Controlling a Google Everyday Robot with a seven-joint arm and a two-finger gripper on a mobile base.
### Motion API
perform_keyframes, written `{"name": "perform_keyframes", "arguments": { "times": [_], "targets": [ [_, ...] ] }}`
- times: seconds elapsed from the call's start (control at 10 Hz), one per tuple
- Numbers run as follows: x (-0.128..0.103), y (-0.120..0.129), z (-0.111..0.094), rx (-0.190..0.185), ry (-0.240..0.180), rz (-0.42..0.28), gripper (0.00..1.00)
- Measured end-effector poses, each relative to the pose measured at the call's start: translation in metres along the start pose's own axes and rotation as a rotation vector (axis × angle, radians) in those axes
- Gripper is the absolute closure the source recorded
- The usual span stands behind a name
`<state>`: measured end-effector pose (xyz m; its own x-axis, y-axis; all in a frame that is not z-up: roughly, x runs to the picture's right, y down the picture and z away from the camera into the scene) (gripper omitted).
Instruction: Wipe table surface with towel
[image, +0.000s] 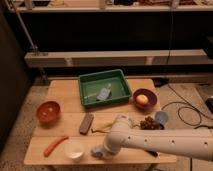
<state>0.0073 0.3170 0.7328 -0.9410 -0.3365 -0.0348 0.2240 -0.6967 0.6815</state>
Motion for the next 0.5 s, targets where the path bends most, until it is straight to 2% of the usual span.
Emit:
{"name": "perform_keyframes", "arguments": {
  "times": [0.3,0.5],
  "targets": [
    [-0.014,0.011,-0.012,-0.016,0.003,0.054,1.0],
    [-0.01,0.03,-0.011,-0.033,0.0,0.075,1.0]
  ]
}}
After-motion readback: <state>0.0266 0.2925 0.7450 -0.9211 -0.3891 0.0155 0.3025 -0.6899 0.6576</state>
